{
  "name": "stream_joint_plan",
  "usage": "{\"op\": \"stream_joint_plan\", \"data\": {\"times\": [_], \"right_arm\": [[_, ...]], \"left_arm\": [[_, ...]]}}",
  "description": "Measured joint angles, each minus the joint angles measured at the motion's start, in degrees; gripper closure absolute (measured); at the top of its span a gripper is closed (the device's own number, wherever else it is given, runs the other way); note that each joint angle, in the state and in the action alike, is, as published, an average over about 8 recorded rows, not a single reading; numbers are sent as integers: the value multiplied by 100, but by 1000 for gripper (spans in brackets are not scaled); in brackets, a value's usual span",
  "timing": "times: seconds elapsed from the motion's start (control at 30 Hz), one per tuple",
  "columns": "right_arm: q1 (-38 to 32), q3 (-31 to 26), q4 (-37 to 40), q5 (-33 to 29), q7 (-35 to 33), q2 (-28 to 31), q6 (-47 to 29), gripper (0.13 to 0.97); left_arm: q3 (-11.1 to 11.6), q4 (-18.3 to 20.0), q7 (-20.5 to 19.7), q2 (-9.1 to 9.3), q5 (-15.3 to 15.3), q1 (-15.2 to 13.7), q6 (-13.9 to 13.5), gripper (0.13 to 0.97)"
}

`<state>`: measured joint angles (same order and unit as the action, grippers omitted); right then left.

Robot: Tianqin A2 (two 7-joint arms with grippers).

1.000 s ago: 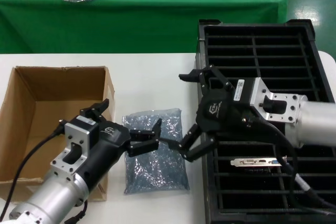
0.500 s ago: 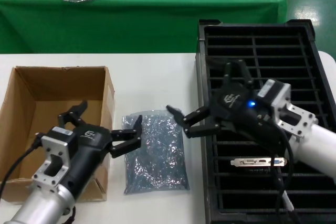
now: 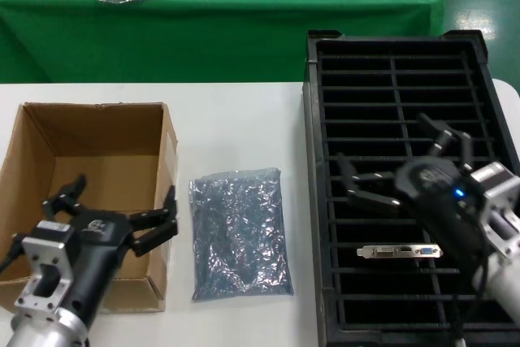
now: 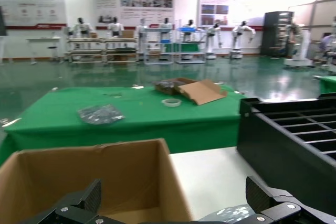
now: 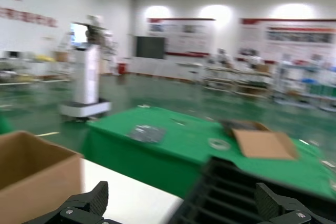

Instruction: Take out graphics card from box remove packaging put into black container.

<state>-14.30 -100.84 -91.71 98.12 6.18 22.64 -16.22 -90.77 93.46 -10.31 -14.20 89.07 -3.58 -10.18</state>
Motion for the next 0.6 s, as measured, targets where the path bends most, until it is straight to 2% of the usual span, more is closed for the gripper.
{"op": "stream_joint_plan", "data": {"times": [0.33,0.43,0.6], "right_arm": [[981,629,3,344,-424,-374,1112,129],[1122,719,3,393,-486,-427,1272,129],[1165,747,3,409,-504,-444,1322,129]], "left_arm": [[-62,-122,707,-205,964,246,697,132],[-71,-140,810,-235,1103,281,798,132],[-74,-146,841,-244,1146,292,829,132]]}}
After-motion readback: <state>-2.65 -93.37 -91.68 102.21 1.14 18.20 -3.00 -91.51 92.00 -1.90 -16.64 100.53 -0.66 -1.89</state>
